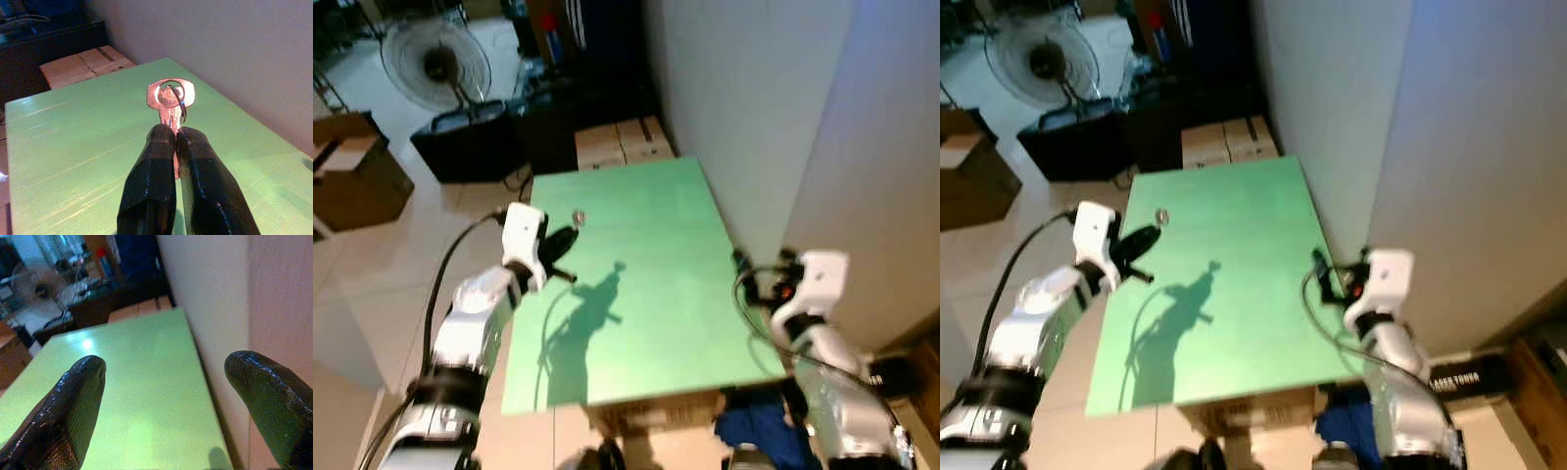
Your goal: Hang keys on a hook
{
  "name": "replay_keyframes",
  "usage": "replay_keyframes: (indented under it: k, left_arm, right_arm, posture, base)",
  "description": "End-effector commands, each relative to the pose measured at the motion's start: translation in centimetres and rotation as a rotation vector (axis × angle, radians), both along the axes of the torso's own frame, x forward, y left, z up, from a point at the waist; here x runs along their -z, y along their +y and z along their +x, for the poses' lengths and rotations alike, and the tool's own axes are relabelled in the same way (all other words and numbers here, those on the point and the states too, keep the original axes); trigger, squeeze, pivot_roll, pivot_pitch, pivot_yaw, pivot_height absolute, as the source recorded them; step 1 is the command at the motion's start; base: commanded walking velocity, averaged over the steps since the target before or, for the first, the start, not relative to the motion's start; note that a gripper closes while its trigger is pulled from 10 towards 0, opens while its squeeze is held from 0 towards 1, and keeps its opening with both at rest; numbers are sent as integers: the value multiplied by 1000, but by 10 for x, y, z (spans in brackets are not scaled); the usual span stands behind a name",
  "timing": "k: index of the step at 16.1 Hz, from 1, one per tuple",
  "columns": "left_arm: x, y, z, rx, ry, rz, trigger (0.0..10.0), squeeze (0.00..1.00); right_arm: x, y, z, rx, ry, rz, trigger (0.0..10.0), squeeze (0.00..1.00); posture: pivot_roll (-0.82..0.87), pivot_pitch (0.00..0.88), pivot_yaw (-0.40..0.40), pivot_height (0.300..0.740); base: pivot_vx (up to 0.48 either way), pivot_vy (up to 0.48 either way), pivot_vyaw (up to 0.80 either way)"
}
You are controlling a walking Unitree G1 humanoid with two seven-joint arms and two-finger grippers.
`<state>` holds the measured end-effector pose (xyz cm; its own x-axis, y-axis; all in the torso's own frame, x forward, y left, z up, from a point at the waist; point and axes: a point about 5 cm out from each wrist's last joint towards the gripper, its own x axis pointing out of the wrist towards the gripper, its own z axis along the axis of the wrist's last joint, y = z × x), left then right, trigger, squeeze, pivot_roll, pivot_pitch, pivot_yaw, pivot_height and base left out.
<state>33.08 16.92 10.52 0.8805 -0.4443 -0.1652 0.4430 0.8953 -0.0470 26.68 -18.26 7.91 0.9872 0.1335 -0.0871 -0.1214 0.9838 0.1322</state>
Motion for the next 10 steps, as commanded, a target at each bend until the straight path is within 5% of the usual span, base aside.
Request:
replay_keyframes:
  k: [1, 4, 6, 10]
  left_arm:
    - [3, 9, 2, -55, 10, 40, 0, 0]
    - [25, 27, -5, -276, 42, -73, 0, 0]
    - [70, 27, -41, -500, 138, -212, 0, 0]
    - [84, -2, -58, -485, 164, -210, 0, 0]
  right_arm:
    - [7, 13, -6, -35, 20, 2, 10000, 0]
    - [27, 17, -19, -13, 38, -96, 10000, 0]
    - [38, 29, -4, -14, 48, -149, 10000, 0]
    - [22, 38, 19, -87, 2, -137, 10000, 0]
  posture:
    - [-223, 7, 190, 740]
    - [-203, 0, 152, 740]
    - [-175, 0, 95, 740]
    - [-123, 0, 50, 740]
  base:
    - [0, 0, 0]
    - [0, 0, 0]
    - [0, 0, 0]
    - [0, 0, 0]
